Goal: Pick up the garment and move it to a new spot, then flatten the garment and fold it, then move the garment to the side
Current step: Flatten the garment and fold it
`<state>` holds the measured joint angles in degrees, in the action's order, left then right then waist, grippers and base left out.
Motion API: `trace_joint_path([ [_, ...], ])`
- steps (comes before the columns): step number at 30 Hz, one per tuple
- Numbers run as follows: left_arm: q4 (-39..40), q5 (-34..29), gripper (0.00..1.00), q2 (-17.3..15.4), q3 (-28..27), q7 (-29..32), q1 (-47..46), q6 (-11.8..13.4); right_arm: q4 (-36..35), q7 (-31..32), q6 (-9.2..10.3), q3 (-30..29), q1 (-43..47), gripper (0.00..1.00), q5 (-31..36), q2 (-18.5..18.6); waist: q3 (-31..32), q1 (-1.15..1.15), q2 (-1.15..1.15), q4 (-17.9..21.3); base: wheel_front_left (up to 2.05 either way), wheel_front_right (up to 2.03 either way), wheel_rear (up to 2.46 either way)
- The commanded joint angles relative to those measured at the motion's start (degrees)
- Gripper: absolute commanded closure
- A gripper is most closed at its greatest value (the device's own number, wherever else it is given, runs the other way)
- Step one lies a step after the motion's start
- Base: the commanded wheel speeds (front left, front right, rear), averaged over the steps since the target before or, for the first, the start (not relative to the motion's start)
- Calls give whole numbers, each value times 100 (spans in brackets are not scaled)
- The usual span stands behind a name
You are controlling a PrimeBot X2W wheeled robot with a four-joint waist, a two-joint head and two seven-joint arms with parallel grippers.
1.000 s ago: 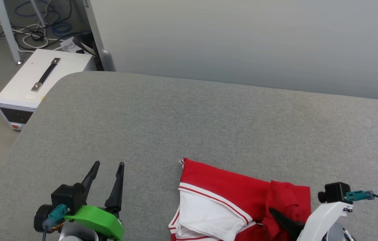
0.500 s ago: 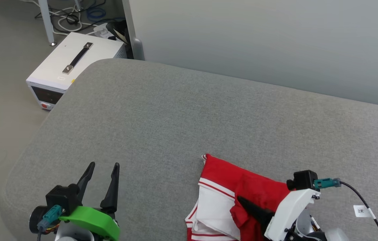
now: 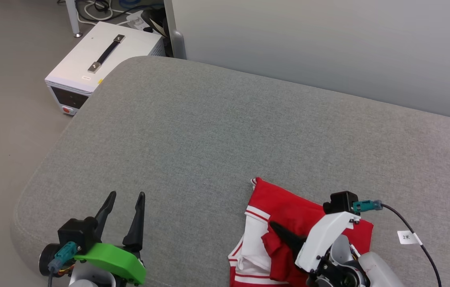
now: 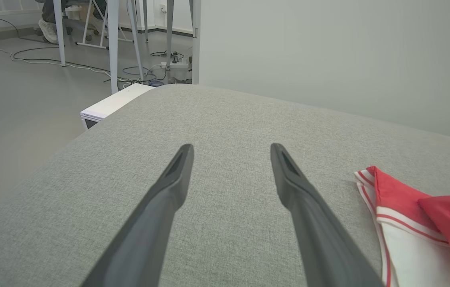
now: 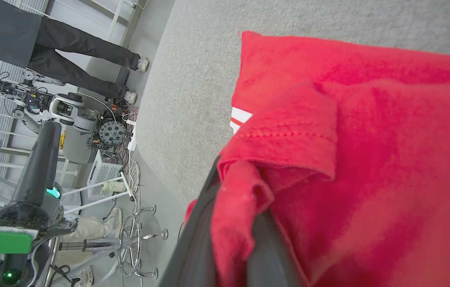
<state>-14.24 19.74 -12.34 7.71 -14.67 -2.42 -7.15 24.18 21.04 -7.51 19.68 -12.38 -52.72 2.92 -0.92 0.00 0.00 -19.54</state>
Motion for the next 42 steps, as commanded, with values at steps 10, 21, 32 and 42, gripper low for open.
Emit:
trace_joint_path([
  [10, -88, -32, 0, 73, 11, -33, -53, -31, 32, -252, 2, 761, -321, 0, -523, -4, 77, 0, 0, 66, 0, 0, 0],
  [21, 40, -3, 0, 110, 54, -33, -6, -33, -675, -378, 2, 509, -645, 0, 113, 278, 243, 0, 0, 473, 0, 0, 0],
  [32, 356, 91, 0, 240, 122, -33, -52, -33, -1790, -1510, 2, 44, -739, 0, 2316, 1979, 171, 0, 0, 1135, 0, 0, 0],
  [42, 659, -6, 0, 348, 82, -33, 17, -34, -2574, -2475, 2, -1095, 471, 0, 2976, 1951, 64, 0, 0, 1661, 0, 0, 0],
])
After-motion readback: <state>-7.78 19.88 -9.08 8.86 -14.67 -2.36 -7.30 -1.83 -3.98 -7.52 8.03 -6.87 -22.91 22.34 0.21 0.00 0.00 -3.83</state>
